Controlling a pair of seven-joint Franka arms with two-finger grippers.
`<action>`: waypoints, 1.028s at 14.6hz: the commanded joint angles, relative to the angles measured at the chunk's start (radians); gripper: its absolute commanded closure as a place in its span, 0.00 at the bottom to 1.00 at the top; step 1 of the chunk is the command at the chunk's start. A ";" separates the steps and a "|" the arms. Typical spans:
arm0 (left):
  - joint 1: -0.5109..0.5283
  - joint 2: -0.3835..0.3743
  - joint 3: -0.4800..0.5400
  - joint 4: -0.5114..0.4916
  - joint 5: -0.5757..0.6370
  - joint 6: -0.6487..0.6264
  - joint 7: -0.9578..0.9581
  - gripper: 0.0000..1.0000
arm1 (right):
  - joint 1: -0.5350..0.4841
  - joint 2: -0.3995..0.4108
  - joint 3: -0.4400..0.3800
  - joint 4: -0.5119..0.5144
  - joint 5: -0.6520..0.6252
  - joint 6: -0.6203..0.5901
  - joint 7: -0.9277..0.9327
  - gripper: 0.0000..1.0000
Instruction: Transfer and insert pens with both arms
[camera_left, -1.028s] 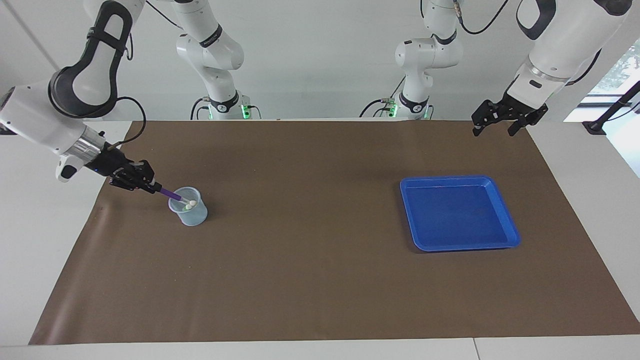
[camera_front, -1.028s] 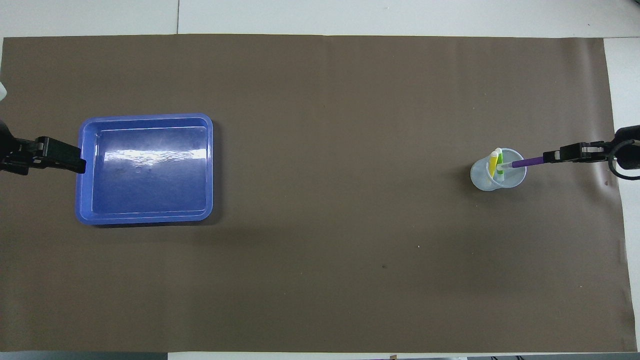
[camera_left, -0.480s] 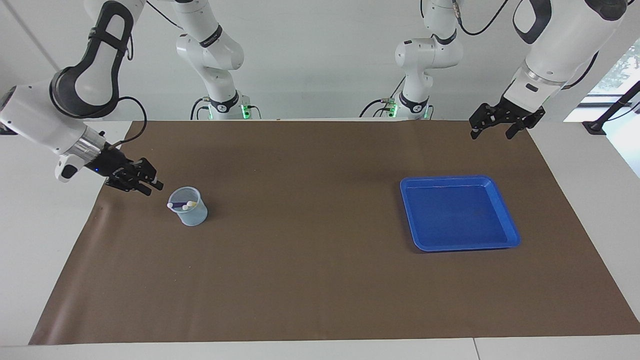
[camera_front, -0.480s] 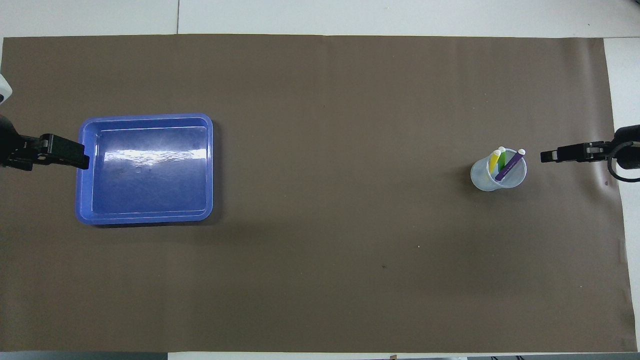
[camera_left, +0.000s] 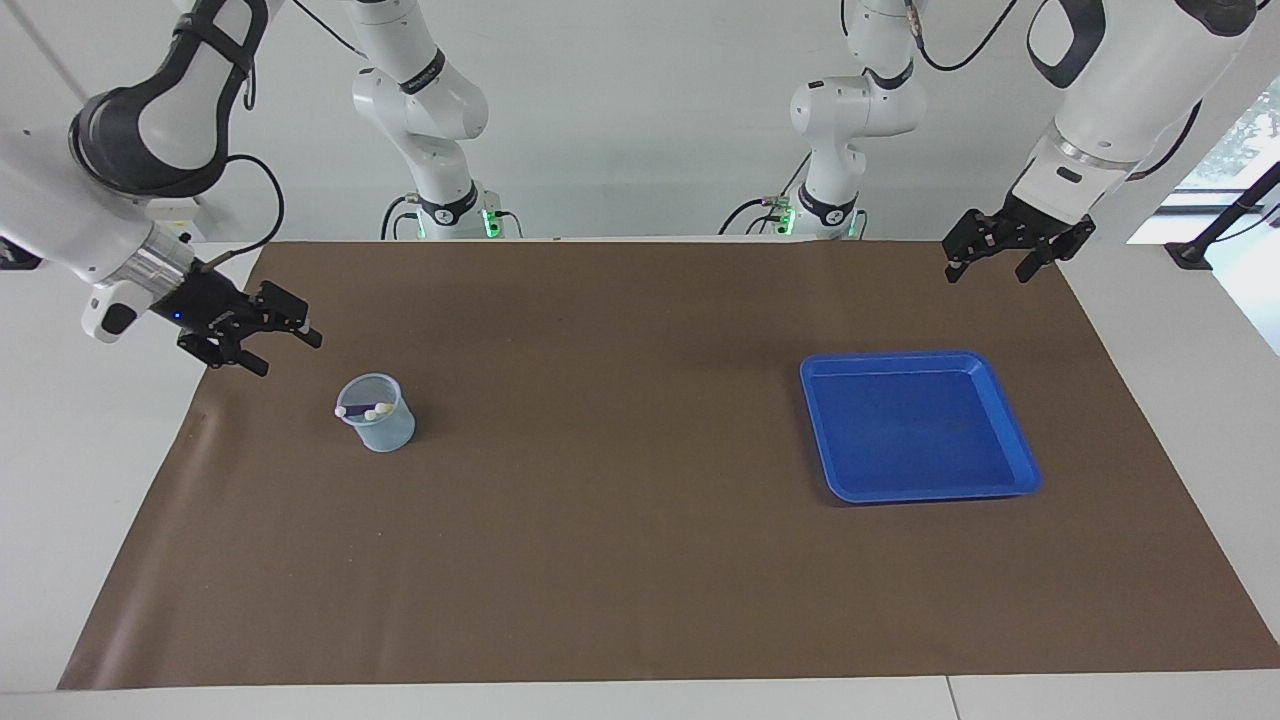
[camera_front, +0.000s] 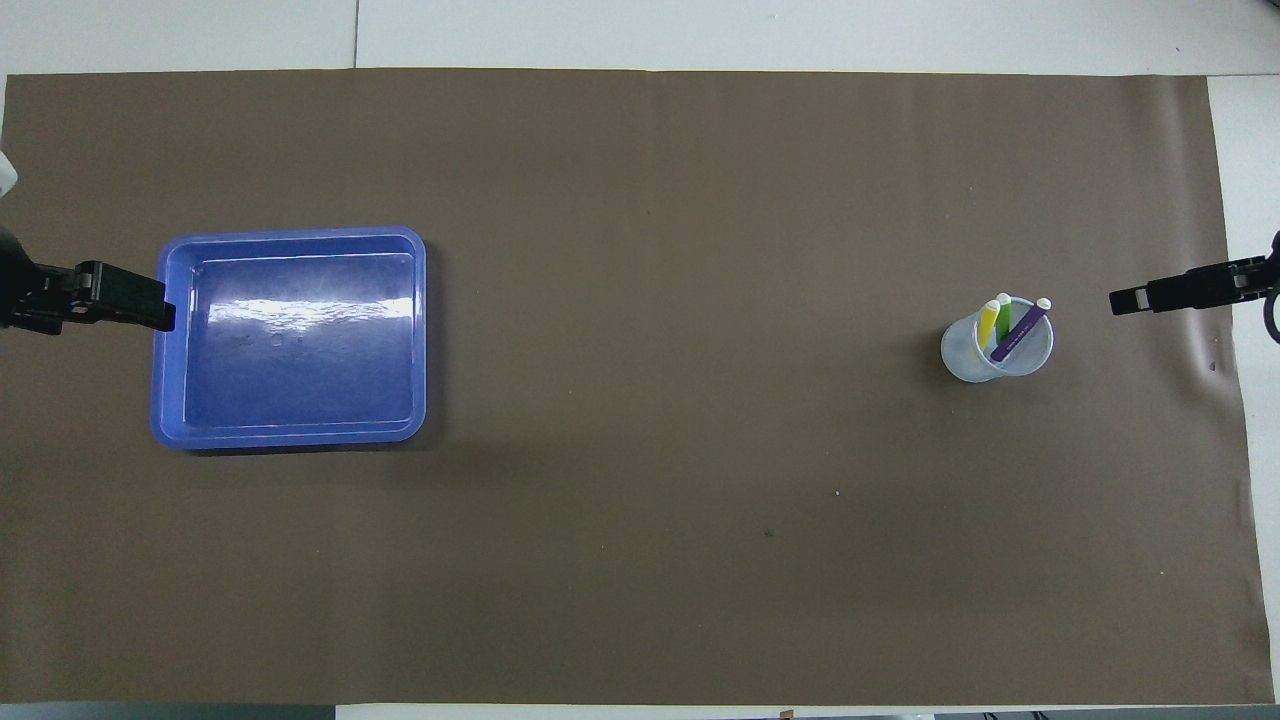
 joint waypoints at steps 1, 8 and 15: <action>0.004 -0.023 0.003 -0.032 0.013 0.026 0.004 0.00 | 0.089 -0.054 0.005 0.078 -0.143 -0.071 0.150 0.00; 0.004 -0.023 0.003 -0.032 0.013 0.026 0.004 0.00 | 0.177 -0.154 0.003 0.082 -0.366 -0.192 0.362 0.00; 0.004 -0.023 0.003 -0.032 0.013 0.024 0.004 0.00 | 0.232 -0.145 -0.013 0.111 -0.408 -0.151 0.438 0.00</action>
